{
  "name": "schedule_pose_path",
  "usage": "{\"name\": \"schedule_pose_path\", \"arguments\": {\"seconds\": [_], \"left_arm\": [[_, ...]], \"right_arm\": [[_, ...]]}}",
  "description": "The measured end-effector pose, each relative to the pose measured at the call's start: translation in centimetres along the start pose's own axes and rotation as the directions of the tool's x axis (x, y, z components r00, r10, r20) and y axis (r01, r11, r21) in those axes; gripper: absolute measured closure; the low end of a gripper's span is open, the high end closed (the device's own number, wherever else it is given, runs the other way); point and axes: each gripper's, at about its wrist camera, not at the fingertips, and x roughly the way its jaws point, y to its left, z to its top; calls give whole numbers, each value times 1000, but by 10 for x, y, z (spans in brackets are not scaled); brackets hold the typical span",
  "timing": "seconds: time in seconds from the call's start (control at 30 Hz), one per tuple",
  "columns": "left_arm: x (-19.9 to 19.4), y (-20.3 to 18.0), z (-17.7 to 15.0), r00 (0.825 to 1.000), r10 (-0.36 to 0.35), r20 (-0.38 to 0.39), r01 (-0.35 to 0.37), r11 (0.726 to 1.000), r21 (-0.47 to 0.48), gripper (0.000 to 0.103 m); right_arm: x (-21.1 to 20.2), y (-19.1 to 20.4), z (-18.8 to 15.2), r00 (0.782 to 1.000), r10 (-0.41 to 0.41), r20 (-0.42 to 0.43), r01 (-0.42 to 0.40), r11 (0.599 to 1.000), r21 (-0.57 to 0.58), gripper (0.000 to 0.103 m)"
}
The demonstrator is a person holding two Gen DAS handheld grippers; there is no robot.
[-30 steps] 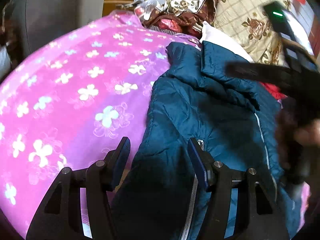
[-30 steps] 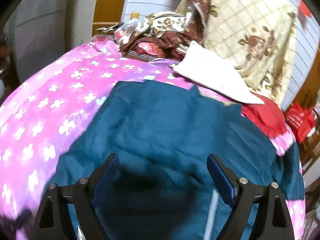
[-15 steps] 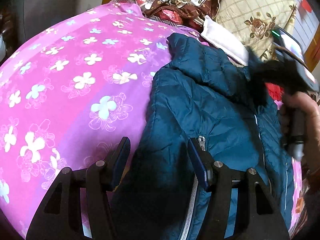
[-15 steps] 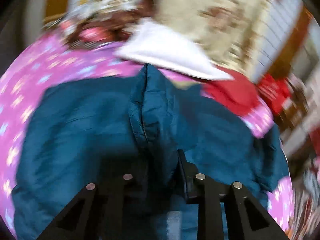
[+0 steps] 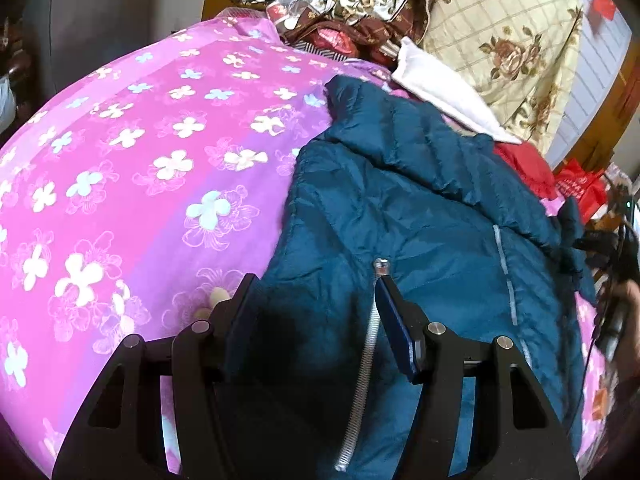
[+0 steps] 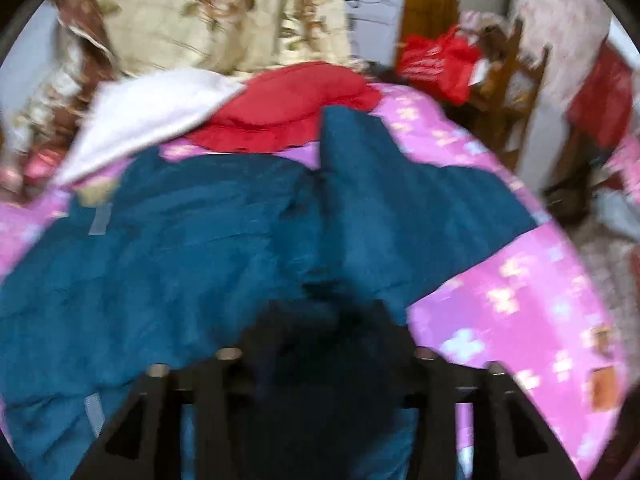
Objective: Fold large clothes
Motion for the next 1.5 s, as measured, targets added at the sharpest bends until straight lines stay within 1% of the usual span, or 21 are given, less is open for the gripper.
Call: {"name": "schedule_pose_path", "arguments": {"seconds": [0.07, 0.13, 0.17, 0.2, 0.3, 0.37, 0.47, 0.5, 0.53, 0.57, 0.63, 0.7, 0.77, 0.83, 0.93, 1.03, 1.07, 1.17, 1.27, 1.4, 1.5], "left_arm": [[-4, -4, 0, 1000, 0, 21, 0, 1000, 7, 44], [-5, -9, -1, 999, 1, 33, -2, 1000, 17, 44], [-4, -11, -1, 1000, 2, 31, -2, 1000, 21, 44], [-2, -12, -1, 1000, 3, 29, -3, 1000, 26, 44], [3, -17, -2, 999, 23, 25, -24, 998, 50, 44], [8, -18, -2, 999, 39, 16, -40, 997, 61, 44], [14, -18, -2, 999, 52, -3, -52, 997, 59, 44], [14, -18, -2, 998, 55, -5, -55, 997, 60, 44], [14, -19, -3, 998, 59, -5, -58, 996, 65, 44], [13, -21, -4, 998, 61, -3, -61, 995, 74, 44], [9, -25, -7, 998, 60, 3, -60, 994, 88, 44], [5, -30, -11, 998, 60, 8, -61, 993, 103, 44], [0, -36, -16, 998, 56, 9, -57, 991, 121, 44], [-5, -44, -23, 998, 51, 20, -53, 989, 140, 44], [-8, -57, -33, 998, 54, 34, -59, 982, 180, 44], [-9, -65, -40, 998, 49, 43, -56, 978, 200, 44], [-9, -67, -41, 998, 45, 48, -54, 977, 205, 44], [-6, -72, -42, 998, 41, 55, -52, 977, 209, 44], [-1, -76, -43, 997, 37, 65, -50, 976, 213, 44], [4, -81, -44, 997, 33, 75, -49, 972, 228, 44], [7, -83, -43, 996, 27, 80, -45, 972, 229, 44]], "right_arm": [[-2, 5, -8, 995, 92, -25, -92, 996, -13, 48], [7, 17, -17, 981, 172, -84, -174, 984, -24, 48], [14, 23, -19, 973, 201, -114, -204, 979, -10, 48], [21, 23, -20, 969, 212, -127, -213, 977, 6, 48], [45, 35, -18, 972, 181, -149, -180, 984, 21, 49], [61, 39, -15, 979, 112, -172, -110, 994, 17, 50], [77, 33, -9, 984, 11, -179, -10, 1000, 3, 50], [78, 30, -7, 984, -6, -178, 4, 1000, -11, 50], [77, 27, -7, 985, -9, -173, 5, 1000, -26, 50], [69, 26, -7, 987, 7, -160, -13, 999, -39, 50], [50, 14, -8, 990, 63, -128, -67, 997, -31, 50], [25, -6, -11, 986, 130, -106, -131, 991, -4, 50], [1, -39, -12, 985, 160, -67, -157, 987, 41, 50], [-12, -70, -7, 988, 155, -26, -152, 985, 81, 50], [-29, -137, -4, 990, 138, 24, -140, 974, 180, 50], [-39, -208, -6, 992, 114, 46, -123, 941, 315, 50], [-37, -232, -7, 993, 117, 34, -122, 925, 360, 50], [-29, -280, -10, 990, 139, 19, -133, 888, 441, 50], [-10, -307, -11, 983, 182, 18, -168, 856, 488, 50], [21, -325, -8, 979, 202, 35, -189, 826, 531, 50], [48, -336, 1, 977, 209, 48, -199, 802, 563, 50]]}}
